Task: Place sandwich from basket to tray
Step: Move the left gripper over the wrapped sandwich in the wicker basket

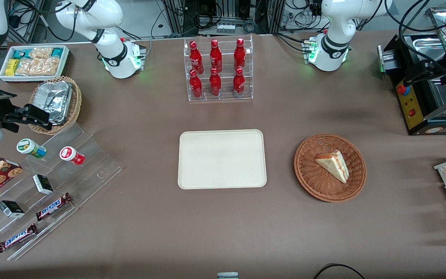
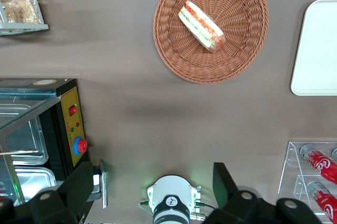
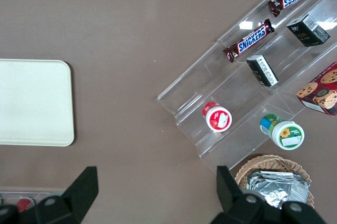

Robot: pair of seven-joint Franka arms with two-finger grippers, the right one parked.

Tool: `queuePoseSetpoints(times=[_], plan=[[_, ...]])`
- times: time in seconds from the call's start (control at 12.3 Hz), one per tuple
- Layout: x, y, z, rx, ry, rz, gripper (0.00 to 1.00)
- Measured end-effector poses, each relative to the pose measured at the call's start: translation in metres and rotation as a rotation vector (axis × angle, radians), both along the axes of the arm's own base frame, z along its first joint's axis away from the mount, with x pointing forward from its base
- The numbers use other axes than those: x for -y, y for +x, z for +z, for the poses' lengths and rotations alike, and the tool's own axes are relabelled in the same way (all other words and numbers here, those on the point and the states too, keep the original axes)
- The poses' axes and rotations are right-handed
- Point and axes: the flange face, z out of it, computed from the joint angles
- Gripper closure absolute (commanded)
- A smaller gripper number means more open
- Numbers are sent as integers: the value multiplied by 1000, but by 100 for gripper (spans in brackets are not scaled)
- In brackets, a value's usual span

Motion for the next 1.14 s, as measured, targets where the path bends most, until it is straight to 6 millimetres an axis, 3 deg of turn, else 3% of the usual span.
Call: queuePoseSetpoints(times=[0.24, 0.41, 0.57, 0.89, 1.14], plan=[[-5, 8, -4, 10, 0, 9, 0], [-8, 19, -19, -9, 1, 16, 0], [-11, 45, -57, -33, 26, 58, 0], [-5, 82, -157, -37, 126, 303, 0], [5, 96, -198, -10, 129, 555, 0]])
